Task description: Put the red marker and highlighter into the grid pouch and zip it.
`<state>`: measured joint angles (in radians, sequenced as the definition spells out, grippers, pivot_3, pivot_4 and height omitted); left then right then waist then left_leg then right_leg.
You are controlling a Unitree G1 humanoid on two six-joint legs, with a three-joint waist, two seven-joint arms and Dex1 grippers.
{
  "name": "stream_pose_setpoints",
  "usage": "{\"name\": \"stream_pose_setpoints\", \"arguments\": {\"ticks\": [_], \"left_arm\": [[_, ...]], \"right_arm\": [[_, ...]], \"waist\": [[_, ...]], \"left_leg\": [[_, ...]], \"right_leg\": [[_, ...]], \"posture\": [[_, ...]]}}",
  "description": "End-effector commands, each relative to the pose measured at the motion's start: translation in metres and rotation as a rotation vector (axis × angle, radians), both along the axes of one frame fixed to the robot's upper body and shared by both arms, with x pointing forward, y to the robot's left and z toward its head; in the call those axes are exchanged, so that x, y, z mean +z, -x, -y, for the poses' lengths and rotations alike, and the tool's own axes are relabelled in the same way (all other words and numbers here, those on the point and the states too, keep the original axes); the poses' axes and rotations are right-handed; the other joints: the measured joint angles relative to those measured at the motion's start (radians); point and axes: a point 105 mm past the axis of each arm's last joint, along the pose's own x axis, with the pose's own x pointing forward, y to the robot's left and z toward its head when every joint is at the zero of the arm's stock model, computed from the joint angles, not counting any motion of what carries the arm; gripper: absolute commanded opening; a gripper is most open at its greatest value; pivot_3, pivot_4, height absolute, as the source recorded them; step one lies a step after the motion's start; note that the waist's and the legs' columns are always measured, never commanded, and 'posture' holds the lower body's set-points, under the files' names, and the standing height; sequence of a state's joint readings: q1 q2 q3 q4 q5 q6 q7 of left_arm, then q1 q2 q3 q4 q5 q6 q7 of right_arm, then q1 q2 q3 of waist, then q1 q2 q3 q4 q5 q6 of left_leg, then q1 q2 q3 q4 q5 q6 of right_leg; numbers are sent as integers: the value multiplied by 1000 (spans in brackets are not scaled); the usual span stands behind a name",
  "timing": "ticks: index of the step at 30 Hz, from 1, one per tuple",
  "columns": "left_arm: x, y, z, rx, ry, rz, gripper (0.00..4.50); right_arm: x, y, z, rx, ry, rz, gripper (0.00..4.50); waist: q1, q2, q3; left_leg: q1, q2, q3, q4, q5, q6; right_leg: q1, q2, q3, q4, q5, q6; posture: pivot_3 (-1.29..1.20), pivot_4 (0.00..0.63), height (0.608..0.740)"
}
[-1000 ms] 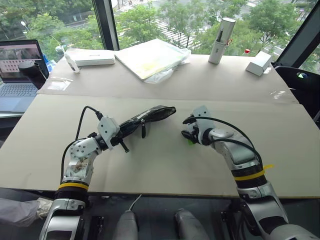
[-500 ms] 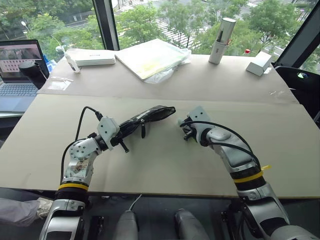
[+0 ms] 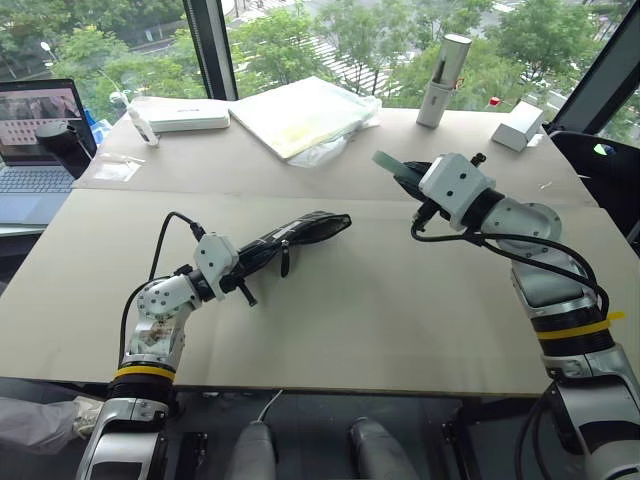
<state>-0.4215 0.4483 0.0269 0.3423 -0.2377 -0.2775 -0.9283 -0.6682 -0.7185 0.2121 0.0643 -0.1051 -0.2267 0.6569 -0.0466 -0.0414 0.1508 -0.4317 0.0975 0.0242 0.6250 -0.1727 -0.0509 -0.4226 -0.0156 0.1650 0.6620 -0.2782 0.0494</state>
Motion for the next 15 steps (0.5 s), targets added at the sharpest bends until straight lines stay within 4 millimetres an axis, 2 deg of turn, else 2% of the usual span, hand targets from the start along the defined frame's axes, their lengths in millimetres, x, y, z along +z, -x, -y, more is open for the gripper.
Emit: {"name": "stream_pose_setpoints", "arguments": {"ticks": [1,5,9,15], "left_arm": [[14,-1,0,-10,14,38,0],[14,-1,1,-21,9,35,0],[15,0,5,-43,5,34,0],[17,2,12,-75,1,36,0]], "right_arm": [[-13,15,-14,126,145,84,444],[-25,13,-21,148,197,121,444],[-24,7,-35,161,218,172,444],[-27,-1,-39,169,257,194,444]], "waist": [[1,0,0],[4,0,0],[5,0,0],[6,0,0]], "left_leg": [[0,0,0,0,0,0],[0,0,0,1,0,0],[0,0,0,1,0,0],[0,0,0,1,0,0]], "right_leg": [[0,0,0,0,0,0],[0,0,0,0,0,0],[0,0,0,1,0,0],[0,0,0,1,0,0]], "posture": [[0,150,738],[0,150,738],[0,150,738],[0,150,738]]}}
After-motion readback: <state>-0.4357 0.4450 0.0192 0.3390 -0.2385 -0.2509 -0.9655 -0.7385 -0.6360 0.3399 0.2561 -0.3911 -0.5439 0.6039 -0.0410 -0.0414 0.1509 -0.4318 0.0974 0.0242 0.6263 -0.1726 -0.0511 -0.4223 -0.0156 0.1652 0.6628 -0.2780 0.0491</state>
